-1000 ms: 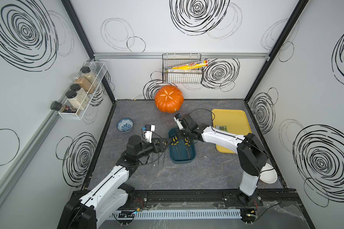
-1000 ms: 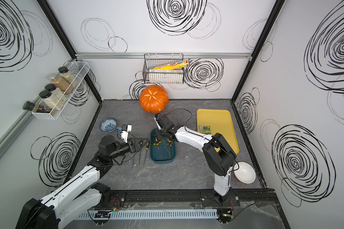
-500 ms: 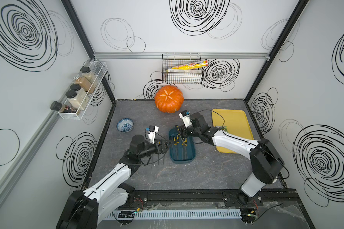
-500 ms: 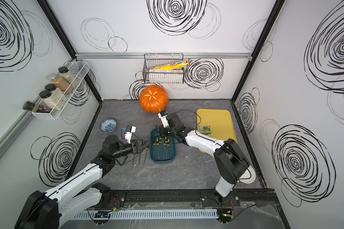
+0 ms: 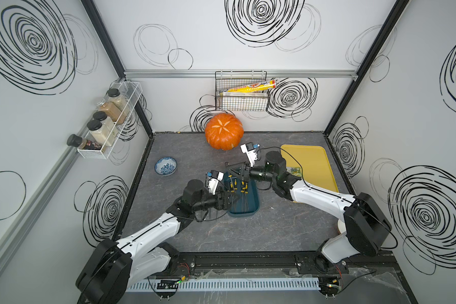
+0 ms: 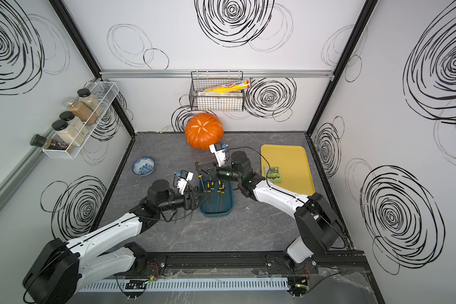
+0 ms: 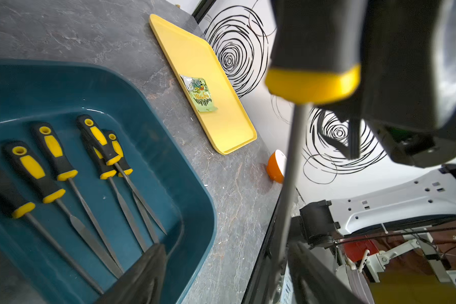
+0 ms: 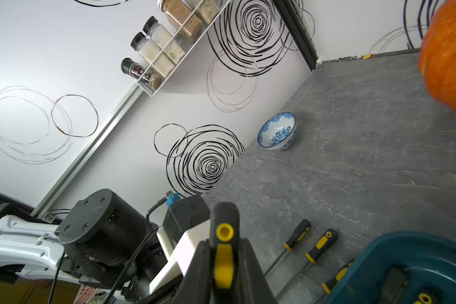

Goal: Take the file tool out of the storage box
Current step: Pick up the file tool from the storage box.

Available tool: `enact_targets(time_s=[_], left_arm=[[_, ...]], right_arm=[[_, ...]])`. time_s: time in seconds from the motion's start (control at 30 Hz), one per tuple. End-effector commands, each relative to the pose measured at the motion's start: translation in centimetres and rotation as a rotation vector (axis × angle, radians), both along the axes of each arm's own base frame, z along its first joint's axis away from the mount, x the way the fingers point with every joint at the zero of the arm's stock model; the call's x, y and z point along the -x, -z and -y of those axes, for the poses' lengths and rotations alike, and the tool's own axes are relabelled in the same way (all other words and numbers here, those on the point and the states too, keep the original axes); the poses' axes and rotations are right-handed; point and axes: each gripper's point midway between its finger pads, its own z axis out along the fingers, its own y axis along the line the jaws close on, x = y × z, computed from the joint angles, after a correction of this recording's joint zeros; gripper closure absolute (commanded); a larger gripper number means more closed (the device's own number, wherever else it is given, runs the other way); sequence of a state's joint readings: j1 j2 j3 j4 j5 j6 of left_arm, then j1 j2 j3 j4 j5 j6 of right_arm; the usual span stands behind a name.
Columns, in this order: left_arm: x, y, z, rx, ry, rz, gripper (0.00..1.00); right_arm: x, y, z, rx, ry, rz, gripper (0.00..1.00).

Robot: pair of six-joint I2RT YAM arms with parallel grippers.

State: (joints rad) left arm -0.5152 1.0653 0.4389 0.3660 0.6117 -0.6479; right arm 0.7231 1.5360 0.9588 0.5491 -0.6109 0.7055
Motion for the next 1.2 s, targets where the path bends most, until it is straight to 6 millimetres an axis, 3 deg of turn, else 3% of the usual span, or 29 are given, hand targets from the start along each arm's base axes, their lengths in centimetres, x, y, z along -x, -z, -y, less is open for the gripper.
enact_targets(time_s=[0.0,0.17,0.4,0.53,0.7,0.77,0.83,0.93,1.07,1.17], left_arm=[[-0.8,-1.8,-0.2,0.001,-0.036,0.083,0.33],[-0.6,-1.3,0.8,0.021,0.021,0.051,0.57],[-0.5,-2.0,0.3,0.03,-0.002,0.084,0.77],[-0.4,-1.8,0.7,0.03,0.019,0.07,0.94],[-0.4,-1.7,0.6,0.028,0.012,0.071,1.0],[-0.5,-1.7,0.5,0.025,0.008,0.069,1.0],[-0.6,-1.6,0.4,0.014,0.0,0.067,1.0],[-1.0,-1.3,-0.1,-0.021,-0.035,0.051,1.0],[-2.5,-0.1,-2.1,-0.166,-0.181,-0.032,1.0],[-3.1,1.1,-4.5,-0.356,-0.276,-0.119,1.0]], right_arm=[[1.1,-1.7,-0.1,-0.082,-0.056,0.009,1.0],[1.9,-2.2,0.1,-0.139,-0.075,0.006,1.0],[1.9,-0.8,0.4,-0.136,-0.053,0.005,1.0],[2.2,-0.6,0.6,-0.154,-0.051,0.004,0.98],[2.4,0.0,0.5,-0.146,-0.043,0.001,0.92],[2.5,0.4,0.7,-0.146,-0.033,-0.001,0.76],[2.6,0.7,0.9,-0.142,-0.029,-0.003,0.46],[3.1,0.8,1.0,-0.131,-0.056,0.009,0.13],[2.6,1.0,1.9,-0.037,-0.025,0.045,0.08],[1.4,1.7,3.5,0.146,0.075,0.112,0.08]])
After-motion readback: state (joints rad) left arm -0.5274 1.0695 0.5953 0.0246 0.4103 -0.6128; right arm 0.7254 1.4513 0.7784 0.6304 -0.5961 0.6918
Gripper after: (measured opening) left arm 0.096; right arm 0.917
